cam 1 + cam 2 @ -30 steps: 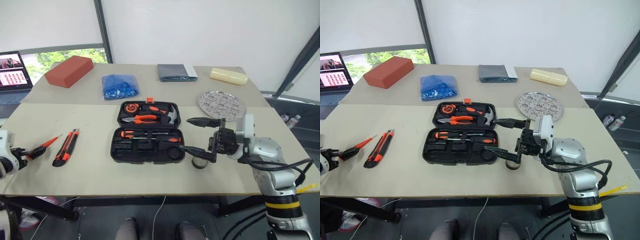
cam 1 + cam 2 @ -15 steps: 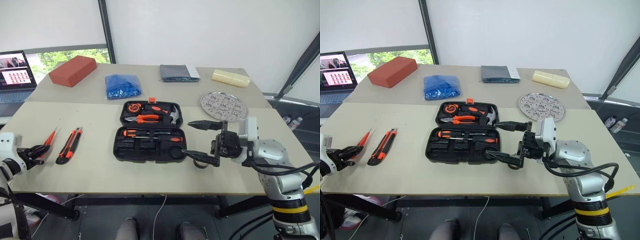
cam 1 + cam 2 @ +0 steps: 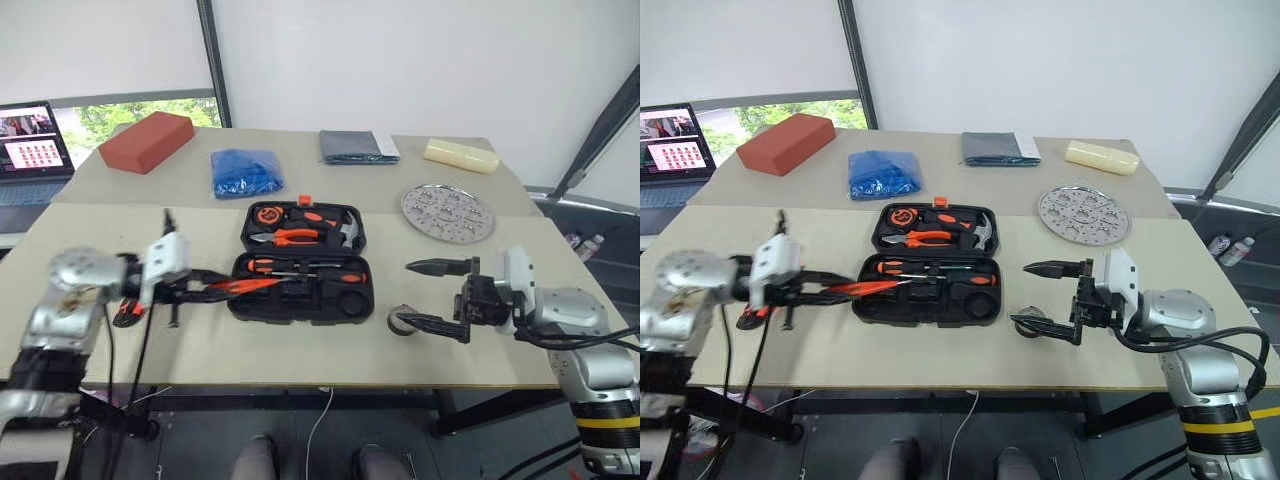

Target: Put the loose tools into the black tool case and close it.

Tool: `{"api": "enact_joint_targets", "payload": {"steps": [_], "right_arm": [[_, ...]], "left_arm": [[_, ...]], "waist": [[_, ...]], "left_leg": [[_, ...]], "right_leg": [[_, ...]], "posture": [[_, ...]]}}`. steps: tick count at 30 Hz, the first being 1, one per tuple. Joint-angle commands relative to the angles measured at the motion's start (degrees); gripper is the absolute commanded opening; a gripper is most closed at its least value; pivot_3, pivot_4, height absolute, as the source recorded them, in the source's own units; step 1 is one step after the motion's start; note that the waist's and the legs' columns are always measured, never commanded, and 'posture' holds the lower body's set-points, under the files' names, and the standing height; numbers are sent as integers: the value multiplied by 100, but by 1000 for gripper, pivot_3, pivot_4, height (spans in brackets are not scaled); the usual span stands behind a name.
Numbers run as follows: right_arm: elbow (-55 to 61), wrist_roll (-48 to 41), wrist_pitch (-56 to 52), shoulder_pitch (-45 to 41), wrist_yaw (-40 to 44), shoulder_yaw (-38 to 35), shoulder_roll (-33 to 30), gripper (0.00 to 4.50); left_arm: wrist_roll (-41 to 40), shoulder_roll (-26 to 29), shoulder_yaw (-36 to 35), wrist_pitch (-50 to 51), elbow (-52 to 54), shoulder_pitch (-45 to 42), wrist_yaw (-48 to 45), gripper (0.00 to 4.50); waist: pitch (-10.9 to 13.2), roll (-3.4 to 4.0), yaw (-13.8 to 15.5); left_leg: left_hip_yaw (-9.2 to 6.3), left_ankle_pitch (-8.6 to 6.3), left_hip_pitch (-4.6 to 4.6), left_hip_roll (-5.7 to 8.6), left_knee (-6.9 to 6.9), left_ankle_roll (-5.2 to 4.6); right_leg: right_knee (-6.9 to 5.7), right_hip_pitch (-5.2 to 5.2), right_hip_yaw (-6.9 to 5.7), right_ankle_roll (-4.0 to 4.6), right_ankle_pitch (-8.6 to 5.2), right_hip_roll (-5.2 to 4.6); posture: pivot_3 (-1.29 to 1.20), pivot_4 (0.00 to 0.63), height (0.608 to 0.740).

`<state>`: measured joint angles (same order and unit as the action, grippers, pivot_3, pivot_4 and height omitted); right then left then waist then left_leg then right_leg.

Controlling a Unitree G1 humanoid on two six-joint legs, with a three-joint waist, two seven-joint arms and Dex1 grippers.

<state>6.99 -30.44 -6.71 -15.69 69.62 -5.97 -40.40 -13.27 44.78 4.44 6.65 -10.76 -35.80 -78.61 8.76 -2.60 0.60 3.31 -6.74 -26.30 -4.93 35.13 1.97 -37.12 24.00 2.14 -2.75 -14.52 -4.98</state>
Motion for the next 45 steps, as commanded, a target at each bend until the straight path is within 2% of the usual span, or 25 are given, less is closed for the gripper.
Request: {"api": "enact_joint_targets", "payload": {"steps": [1,8,20,27,31,33,36,39,43,45], "right_arm": [[240,-71,74,15,-126,-215,-18,4500],[626,-172,-39,318,-405,-452,-71,4500],[1018,-236,-139,692,-709,-643,-71,4500],[989,-235,-132,658,-718,-605,-83,4500],[954,-215,-106,659,-695,-590,-84,4500],[925,-198,-95,662,-696,-581,-74,4500],[917,-192,-108,716,-677,-567,-79,4500],[900,-200,-119,752,-646,-578,-101,4500],[836,-197,-99,771,-607,-614,-117,4500],[821,-187,-90,773,-610,-602,-108,4500]], "left_arm": [[667,-152,567,88,-139,-488,267,479],[1540,-288,1284,-547,-1213,-990,266,479],[2029,-440,1567,-812,-2066,-1286,249,479],[2461,-337,1874,-1340,-2465,-1376,187,479],[2159,-395,1722,-1226,-2678,-1236,-42,479],[1652,-602,1336,-1253,-2828,-1157,-62,1479],[1049,-802,662,-2107,-3251,-1231,14,2401],[355,-990,-39,-2010,-3599,-1407,-80,2401],[23,-1068,-262,-1834,-3554,-1331,-470,2401],[134,-1144,-230,-1890,-3573,-1258,-380,1895]], "waist": [[0,0,-12],[1,0,-16],[0,1,8],[-2,4,-3],[-6,10,-34],[-11,19,-61],[-15,25,-65],[-8,15,-38],[-6,11,-2],[-6,12,12]], "left_leg": [[-1,1,-1,1,3,-2],[0,1,-1,2,-2,-5],[-2,1,0,2,14,-4],[-3,1,3,2,15,-4],[-3,1,7,2,14,-5],[-2,1,11,2,13,-5],[-3,0,10,2,11,-7],[-5,1,-1,3,13,-7],[-5,2,-8,4,18,-8],[-5,2,-6,5,18,-8]], "right_leg": [[1,-1,2,-3,1,1],[2,7,17,-2,3,6],[1,-5,18,-6,6,6],[1,-7,18,-5,6,6],[0,-8,19,-5,6,6],[0,-11,20,-5,6,6],[-1,-9,22,-5,5,7],[-1,-1,21,-4,7,7],[-1,-1,19,-8,9,6],[0,-5,19,-9,9,6]], "posture": [[0,150,740],[0,150,740],[0,150,740],[0,150,740],[0,150,740],[0,150,740],[0,150,740],[0,150,740],[0,150,740],[0,150,740]]}}
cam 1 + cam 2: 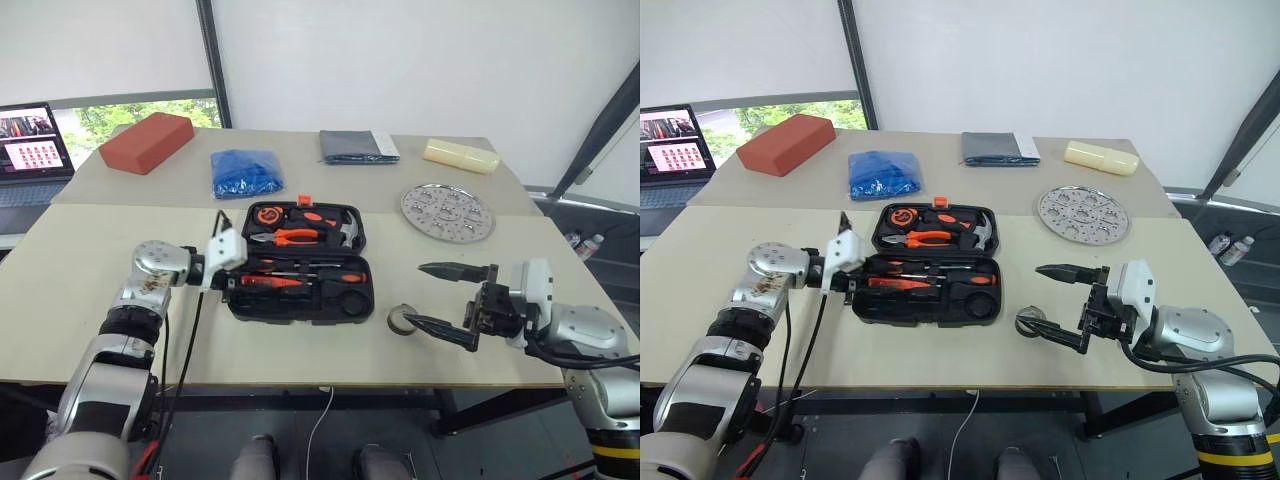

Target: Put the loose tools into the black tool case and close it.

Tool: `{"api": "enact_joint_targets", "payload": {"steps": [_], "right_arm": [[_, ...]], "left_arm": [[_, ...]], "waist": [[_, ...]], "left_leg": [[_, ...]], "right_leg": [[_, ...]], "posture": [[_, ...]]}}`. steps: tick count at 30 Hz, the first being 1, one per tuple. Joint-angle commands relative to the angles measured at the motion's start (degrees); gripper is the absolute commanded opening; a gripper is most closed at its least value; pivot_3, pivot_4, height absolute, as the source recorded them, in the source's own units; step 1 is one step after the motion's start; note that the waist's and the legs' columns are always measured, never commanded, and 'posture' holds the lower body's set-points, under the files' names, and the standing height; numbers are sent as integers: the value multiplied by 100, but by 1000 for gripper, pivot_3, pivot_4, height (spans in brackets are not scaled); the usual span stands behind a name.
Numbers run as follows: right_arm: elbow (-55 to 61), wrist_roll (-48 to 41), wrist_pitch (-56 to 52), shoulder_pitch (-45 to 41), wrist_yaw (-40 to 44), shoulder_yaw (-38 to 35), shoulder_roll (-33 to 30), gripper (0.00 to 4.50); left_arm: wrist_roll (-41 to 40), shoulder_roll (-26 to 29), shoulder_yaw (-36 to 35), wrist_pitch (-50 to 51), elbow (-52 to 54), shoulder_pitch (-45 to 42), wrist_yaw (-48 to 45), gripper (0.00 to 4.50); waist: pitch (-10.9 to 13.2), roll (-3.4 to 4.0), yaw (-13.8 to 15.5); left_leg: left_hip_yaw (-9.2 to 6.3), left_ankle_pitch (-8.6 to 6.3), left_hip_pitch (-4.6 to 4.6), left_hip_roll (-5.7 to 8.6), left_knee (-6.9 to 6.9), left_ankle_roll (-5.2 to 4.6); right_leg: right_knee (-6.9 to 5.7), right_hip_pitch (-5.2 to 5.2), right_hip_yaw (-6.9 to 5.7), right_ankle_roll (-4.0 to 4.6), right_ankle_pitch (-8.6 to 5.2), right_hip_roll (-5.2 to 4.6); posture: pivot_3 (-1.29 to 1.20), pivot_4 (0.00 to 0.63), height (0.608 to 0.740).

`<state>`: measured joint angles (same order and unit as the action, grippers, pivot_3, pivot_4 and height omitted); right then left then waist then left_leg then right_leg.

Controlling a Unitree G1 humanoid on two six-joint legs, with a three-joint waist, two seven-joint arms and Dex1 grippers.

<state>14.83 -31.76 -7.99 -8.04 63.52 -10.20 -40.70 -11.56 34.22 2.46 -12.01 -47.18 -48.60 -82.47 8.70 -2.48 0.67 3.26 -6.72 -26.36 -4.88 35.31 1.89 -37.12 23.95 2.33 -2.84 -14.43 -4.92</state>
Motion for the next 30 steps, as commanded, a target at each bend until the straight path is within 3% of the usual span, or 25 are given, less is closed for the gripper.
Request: {"api": "enact_joint_targets", "payload": {"steps": [1,5,6,18,20,26,29,30], "right_arm": [[36,-48,39,4,-9,-167,-69,4500],[70,-41,37,27,-51,-139,-36,4500],[79,-40,37,37,-60,-139,-32,4500],[143,-35,29,191,-178,-75,29,4500],[135,-40,0,186,-197,-55,31,4500],[160,-47,14,201,-265,-20,87,4500],[99,31,224,230,-343,-77,204,4500],[57,84,318,233,-346,-81,239,4500]], "left_arm": [[59,-117,1,-66,27,39,93,1639],[447,-234,144,-343,-224,68,490,153],[521,-247,179,-399,-274,82,541,68],[1464,-416,718,-592,-981,132,1531,68],[1440,-466,730,-405,-1029,102,1482,68],[724,-469,259,-420,-606,253,936,68],[-41,-240,-329,-408,134,634,584,739],[-315,-170,-522,-319,460,815,467,1145]], "waist": [[0,0,8],[0,-1,6],[0,0,3],[-12,20,-4],[-14,24,-1],[-17,26,-5],[-17,25,-42],[-16,24,-71]], "left_leg": [[0,0,0,0,0,0],[-1,1,0,2,2,1],[-2,1,0,2,2,1],[-2,-1,52,2,1,1],[-1,-10,94,2,-4,16],[-2,-26,102,2,-3,43],[-2,-19,92,1,-7,31],[-2,-4,87,1,-11,7]], "right_leg": [[0,-1,0,0,0,0],[0,-2,0,-1,0,0],[0,-2,1,-1,1,0],[3,-57,0,-3,-2,0],[7,-92,0,-34,-26,-1],[6,-100,1,3,-41,-1],[6,-90,1,-18,-28,-1],[6,-84,2,-22,-22,0]], "posture": [[0,150,740],[0,150,740],[0,150,740],[0,150,740],[0,150,740],[0,150,740],[0,150,740],[0,150,740]]}}
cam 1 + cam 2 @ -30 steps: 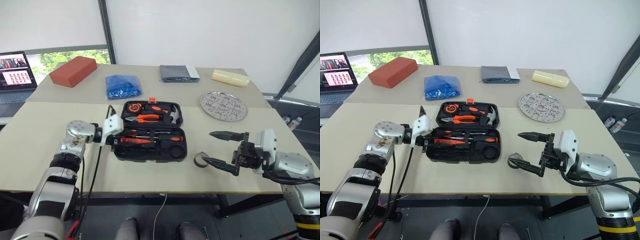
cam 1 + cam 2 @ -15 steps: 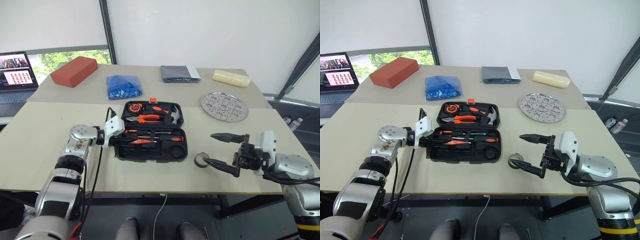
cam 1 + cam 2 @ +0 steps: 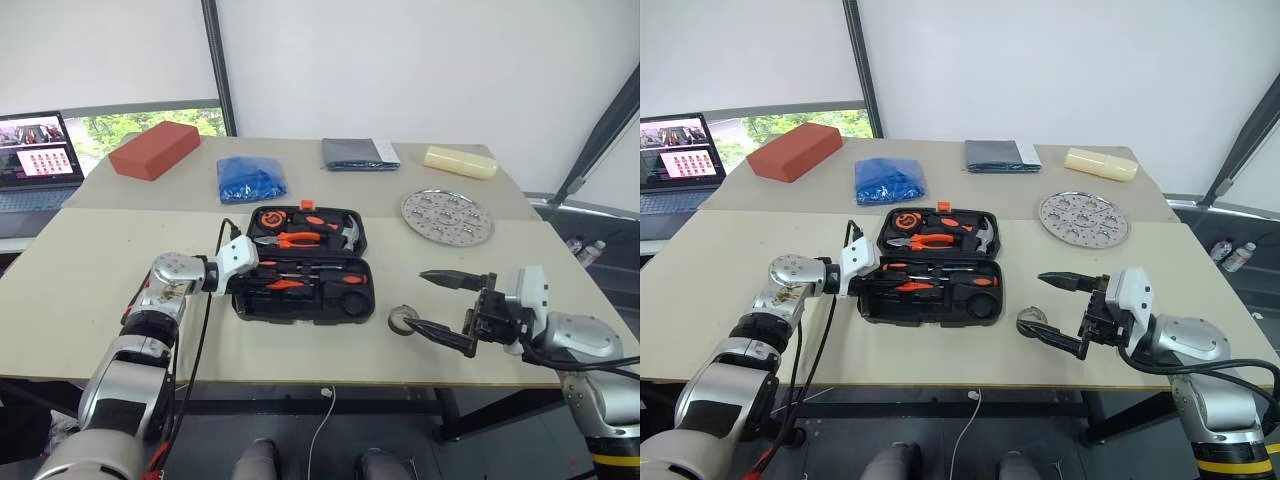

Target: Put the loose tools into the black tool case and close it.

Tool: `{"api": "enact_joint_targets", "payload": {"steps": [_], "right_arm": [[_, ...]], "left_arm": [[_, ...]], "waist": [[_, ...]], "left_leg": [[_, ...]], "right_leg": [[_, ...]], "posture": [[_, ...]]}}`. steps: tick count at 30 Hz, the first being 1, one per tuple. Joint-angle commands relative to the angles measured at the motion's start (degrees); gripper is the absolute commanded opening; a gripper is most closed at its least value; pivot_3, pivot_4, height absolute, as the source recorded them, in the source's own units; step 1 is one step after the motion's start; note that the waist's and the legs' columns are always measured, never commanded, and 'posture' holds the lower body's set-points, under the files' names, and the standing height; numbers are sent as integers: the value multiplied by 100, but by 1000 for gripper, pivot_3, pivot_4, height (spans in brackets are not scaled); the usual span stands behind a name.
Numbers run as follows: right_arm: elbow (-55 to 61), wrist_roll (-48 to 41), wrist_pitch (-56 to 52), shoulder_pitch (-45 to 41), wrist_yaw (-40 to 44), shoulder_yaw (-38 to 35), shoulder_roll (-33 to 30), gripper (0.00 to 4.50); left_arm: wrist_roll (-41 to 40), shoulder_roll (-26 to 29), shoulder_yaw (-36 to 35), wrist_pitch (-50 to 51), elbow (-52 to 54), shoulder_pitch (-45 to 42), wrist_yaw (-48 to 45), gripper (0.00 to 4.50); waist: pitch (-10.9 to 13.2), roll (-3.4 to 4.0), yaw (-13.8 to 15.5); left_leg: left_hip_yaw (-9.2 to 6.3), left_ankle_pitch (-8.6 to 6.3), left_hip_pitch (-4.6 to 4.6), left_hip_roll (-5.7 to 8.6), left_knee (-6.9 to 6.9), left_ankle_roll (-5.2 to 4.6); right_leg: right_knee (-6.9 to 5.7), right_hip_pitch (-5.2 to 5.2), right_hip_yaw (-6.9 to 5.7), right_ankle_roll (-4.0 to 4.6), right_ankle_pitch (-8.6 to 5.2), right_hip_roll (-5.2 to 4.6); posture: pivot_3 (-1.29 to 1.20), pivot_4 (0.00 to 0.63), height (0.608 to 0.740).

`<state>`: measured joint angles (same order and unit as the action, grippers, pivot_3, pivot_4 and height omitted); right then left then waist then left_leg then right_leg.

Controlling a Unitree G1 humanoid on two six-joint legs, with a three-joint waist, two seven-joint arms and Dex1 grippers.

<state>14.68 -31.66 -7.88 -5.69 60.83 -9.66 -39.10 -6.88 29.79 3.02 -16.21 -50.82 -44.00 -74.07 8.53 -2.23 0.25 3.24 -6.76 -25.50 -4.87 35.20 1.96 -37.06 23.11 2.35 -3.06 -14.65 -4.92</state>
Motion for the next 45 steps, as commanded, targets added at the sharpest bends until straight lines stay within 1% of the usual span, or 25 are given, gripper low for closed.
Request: {"api": "enact_joint_targets", "payload": {"steps": [1,2,3,5,6,9,10,11,13,15,17,18,20,22,24,26,29,33,36,37,38,40,42,45], "right_arm": [[18,119,371,38,-31,-117,87,4500],[-42,169,434,76,17,-93,90,4500],[-132,194,594,111,141,-69,121,4500],[-267,94,938,158,325,-130,274,4500],[-384,108,1037,180,380,-130,306,4500],[-628,-153,1046,169,648,-197,387,4500],[-670,-205,1069,160,709,-226,402,4500],[-801,-173,1214,123,796,-239,430,4500],[-1003,-133,1390,71,930,-240,462,4500],[-1115,-130,1483,36,1023,-229,484,4500],[-1197,-110,1597,-8,1135,-177,515,4500],[-1198,-104,1617,-17,1214,-108,526,4500],[-1177,-75,1741,-35,1373,15,575,4500],[-1128,-113,1745,-57,1473,104,604,4500],[-1028,-213,1531,-110,1462,147,582,4500],[-863,-366,1170,-208,1355,179,511,4500],[-661,-510,854,-382,1166,177,532,4500],[-499,-560,695,-584,987,205,639,4500],[-418,-592,590,-714,883,219,679,4500],[-398,-602,561,-737,864,217,680,4500],[-382,-609,539,-748,853,216,676,4500],[-338,-639,480,-739,849,199,640,4500],[-284,-662,436,-707,853,169,609,4500],[-199,-707,343,-653,806,84,556,4500]], "left_arm": [[-1105,410,-857,291,1327,683,-379,1417],[-1376,544,-1101,516,1795,1003,-354,1839],[-1583,697,-1359,752,2293,1411,-222,2162],[-1858,880,-1727,1078,3079,2079,39,2828],[-1974,947,-2029,1278,3535,2595,303,3199],[-2273,929,-3017,1775,4660,4114,1105,4355],[-2328,898,-3194,1890,4923,4440,1292,4478],[-2408,674,-3671,1972,5281,5067,1649,4478],[-2598,247,-4378,2098,5829,6022,2231,4478],[-2733,-60,-4728,2175,6123,6625,2523,4478],[-2809,-319,-5012,2218,6180,7115,2749,4478],[-2940,-431,-5178,2395,6174,7318,2942,4478],[-2977,-481,-5324,2817,6211,7568,3397,4478],[-3294,-379,-5338,3350,6450,7614,3672,4478],[-3539,-143,-5314,3914,6633,7477,4008,4478],[-3802,262,-5217,4526,6769,7108,4303,4478],[-4283,883,-4993,5561,6768,6238,4875,4478],[-3788,1743,-3976,6454,6328,5024,5294,4478],[-3433,2166,-3203,6850,5485,4076,5208,4478],[-3266,2251,-2950,6885,5229,3811,5151,4478],[-3095,2311,-2725,6887,4997,3588,5109,4478],[-2677,2351,-2296,6803,4429,3099,5178,4478],[-2376,2316,-2024,6732,4050,2789,5201,4478],[-2313,2146,-1765,6749,3778,2521,4821,3722]], "waist": [[1,-1,-50],[2,-2,-82],[3,-4,-104],[3,-5,-133],[4,-4,-126],[5,0,-133],[7,-4,-133],[9,-8,-127],[9,-12,-120],[9,-24,-99],[10,-25,-52],[10,-24,-36],[10,-25,-19],[10,-26,2],[11,-26,20],[12,-24,39],[12,-21,44],[10,-23,24],[11,-25,-8],[12,-25,-22],[12,-25,-40],[12,-26,-53],[13,-27,-52],[13,-26,-50]], "left_leg": [[-1,4,-4,0,-7,-7],[0,5,-5,0,-13,-8],[-2,4,-5,-1,-21,-9],[-2,0,-1,-2,-34,-12],[-3,-3,1,-3,-37,-13],[3,-6,9,-2,-39,-11],[7,-6,13,0,-39,-11],[7,-6,13,-1,-37,-11],[12,-31,19,-3,-35,30],[15,-34,25,-2,-32,34],[13,-37,29,-2,-32,38],[13,-38,29,-2,-32,41],[15,-41,29,0,-33,44],[11,-41,29,0,-30,45],[10,-41,28,2,-30,45],[10,-41,28,3,-31,46],[8,-41,26,1,-35,46],[14,-41,27,1,-36,46],[18,-44,26,1,-50,49],[18,-44,19,-1,-56,50],[16,-44,14,-3,-63,49],[13,-43,16,-4,-79,48],[10,-41,16,-3,-91,46],[8,-30,16,-3,-94,29]], "right_leg": [[0,6,0,25,12,0],[1,9,0,30,11,0],[0,9,0,33,7,0],[1,10,-1,37,2,1],[1,8,-2,39,-1,1],[5,4,0,40,-6,-7],[5,0,-1,39,-10,-11],[5,2,-2,41,-11,-12],[8,3,-6,79,-36,-21],[10,0,-10,66,-45,-31],[19,11,-29,56,-53,-37],[21,11,-32,57,-54,-41],[31,11,-33,59,-53,-48],[32,12,-37,59,-54,-49],[34,11,-37,59,-54,-54],[34,13,-38,60,-54,-55],[32,17,-44,64,-52,-54],[33,18,-43,68,-47,-50],[32,21,-42,81,-40,-44],[28,15,-41,100,-35,-37],[25,18,-41,101,-36,-32],[23,20,-41,75,-30,-24],[19,22,-41,71,-36,-20],[16,22,-41,69,-45,-19]], "posture": [[0,150,740],[0,150,740],[0,150,740],[0,150,740],[0,150,740],[0,150,740],[0,150,740],[0,150,740],[0,150,740],[0,150,740],[0,150,740],[0,150,740],[0,150,740],[0,150,740],[0,150,740],[0,150,740],[0,150,740],[0,150,740],[0,150,740],[0,150,740],[0,150,740],[0,150,740],[0,150,740],[0,150,740]]}}
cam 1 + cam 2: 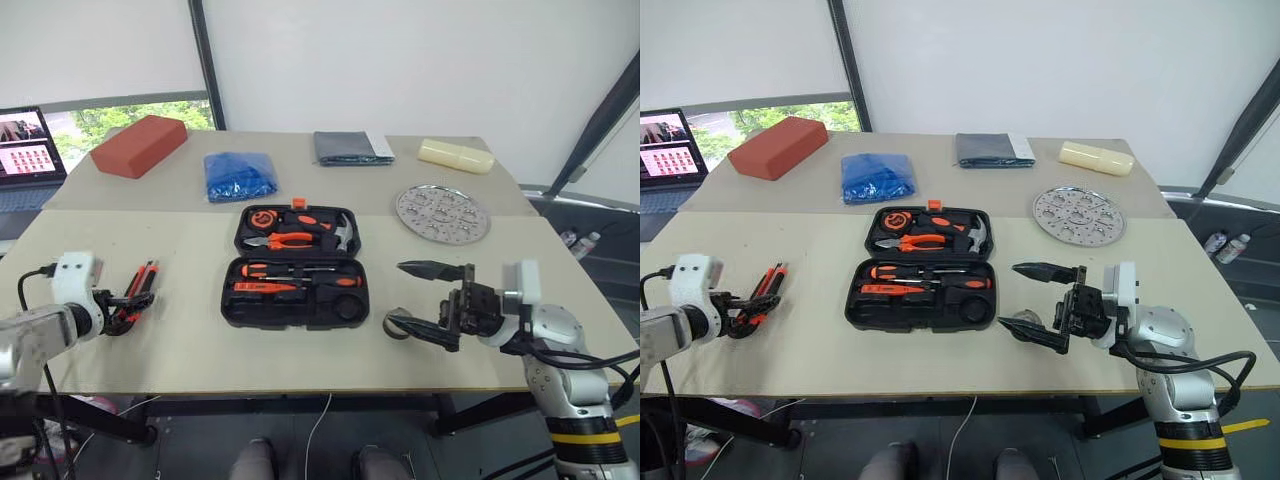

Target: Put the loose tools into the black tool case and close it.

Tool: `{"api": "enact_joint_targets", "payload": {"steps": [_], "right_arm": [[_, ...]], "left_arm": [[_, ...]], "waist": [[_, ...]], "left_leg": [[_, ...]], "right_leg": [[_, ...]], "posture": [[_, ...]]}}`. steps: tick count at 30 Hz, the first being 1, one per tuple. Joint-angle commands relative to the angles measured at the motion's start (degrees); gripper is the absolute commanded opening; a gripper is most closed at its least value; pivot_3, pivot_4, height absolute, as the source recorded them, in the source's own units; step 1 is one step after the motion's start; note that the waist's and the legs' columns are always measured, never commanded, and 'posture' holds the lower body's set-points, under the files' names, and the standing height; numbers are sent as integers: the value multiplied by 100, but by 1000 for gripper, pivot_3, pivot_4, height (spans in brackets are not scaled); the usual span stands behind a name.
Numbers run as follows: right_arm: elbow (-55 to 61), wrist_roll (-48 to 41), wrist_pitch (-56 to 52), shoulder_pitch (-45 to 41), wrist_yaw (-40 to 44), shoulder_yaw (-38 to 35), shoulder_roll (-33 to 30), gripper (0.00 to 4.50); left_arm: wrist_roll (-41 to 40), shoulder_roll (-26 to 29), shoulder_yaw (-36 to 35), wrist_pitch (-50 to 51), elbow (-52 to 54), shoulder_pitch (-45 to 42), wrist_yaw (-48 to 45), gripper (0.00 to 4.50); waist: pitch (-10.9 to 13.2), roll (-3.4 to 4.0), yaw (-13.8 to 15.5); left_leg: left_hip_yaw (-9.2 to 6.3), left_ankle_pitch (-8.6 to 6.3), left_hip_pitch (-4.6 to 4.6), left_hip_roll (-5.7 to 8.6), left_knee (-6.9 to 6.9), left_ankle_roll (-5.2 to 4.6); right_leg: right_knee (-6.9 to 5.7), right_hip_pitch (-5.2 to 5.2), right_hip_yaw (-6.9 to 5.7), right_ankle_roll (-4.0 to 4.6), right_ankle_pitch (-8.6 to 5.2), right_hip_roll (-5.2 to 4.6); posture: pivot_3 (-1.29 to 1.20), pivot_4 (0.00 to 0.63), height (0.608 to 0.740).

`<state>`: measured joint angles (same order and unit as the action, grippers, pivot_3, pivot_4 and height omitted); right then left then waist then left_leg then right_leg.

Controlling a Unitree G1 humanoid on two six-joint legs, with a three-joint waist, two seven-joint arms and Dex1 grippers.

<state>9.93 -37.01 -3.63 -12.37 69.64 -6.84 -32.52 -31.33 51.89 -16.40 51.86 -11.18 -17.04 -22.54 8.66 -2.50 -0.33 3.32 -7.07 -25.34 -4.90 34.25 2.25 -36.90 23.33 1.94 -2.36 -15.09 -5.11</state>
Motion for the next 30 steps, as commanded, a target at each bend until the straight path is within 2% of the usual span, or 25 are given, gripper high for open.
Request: {"api": "enact_joint_targets", "payload": {"steps": [1,5,6,9,12,14,16,19,23,30], "right_arm": [[307,-177,-109,34,-91,-210,-117,4500],[592,-230,-232,151,-214,-300,-202,4500],[663,-271,-283,177,-249,-352,-242,4500],[710,-279,-320,264,-263,-473,-352,4500],[629,-241,-297,320,-219,-572,-454,4500],[566,-190,-248,379,-162,-632,-530,4500],[506,-111,-165,484,-78,-664,-619,4500],[472,-30,-91,567,20,-661,-692,4500],[427,-12,-36,686,71,-713,-699,4500],[492,6,121,1046,66,-862,-667,4500]], "left_arm": [[154,-81,230,-68,-216,-202,-448,3402],[57,215,-67,-424,-248,-305,-1279,1846],[18,326,-111,-652,-195,-376,-1666,1666],[134,543,143,-1825,185,-405,-3073,1666],[-9,467,455,-2461,580,-588,-4274,1666],[132,450,989,-2725,906,-823,-4941,1666],[670,343,1839,-3004,1128,-1286,-5372,1666],[1190,130,2531,-3390,1088,-1800,-5674,1666],[1981,-441,3289,-3684,737,-2399,-5520,1666],[2997,-885,3860,-4688,-102,-2659,-5390,1666]], "waist": [[0,1,18],[1,-1,39],[5,-6,48],[17,-28,77],[17,-29,119],[17,-28,141],[17,-28,156],[18,-26,153],[19,-26,89],[19,-26,91]], "left_leg": [[0,0,0,2,0,1],[1,-17,1,2,3,29],[1,-17,1,2,3,31],[1,-13,-3,0,4,40],[6,-13,-4,3,5,43],[10,-13,-5,6,8,43],[10,-13,-12,6,17,41],[6,-9,-25,5,42,32],[-2,13,-28,3,55,-11],[-6,16,-28,5,61,-18]], "right_leg": [[0,-1,0,-1,-1,-1],[2,-2,0,-2,-1,-4],[1,-2,0,-1,-1,-4],[1,2,-3,8,0,-6],[15,-5,-5,40,-12,-17],[17,-9,-5,39,-12,-21],[16,-12,-4,37,-12,-19],[9,-11,-2,27,-9,-9],[5,-14,3,-11,9,-2],[2,-14,9,-25,10,0]], "posture": [[0,150,740],[0,150,740],[0,150,740],[0,150,740],[0,150,740],[0,150,740],[0,150,740],[0,150,740],[0,150,740],[0,150,740]]}}
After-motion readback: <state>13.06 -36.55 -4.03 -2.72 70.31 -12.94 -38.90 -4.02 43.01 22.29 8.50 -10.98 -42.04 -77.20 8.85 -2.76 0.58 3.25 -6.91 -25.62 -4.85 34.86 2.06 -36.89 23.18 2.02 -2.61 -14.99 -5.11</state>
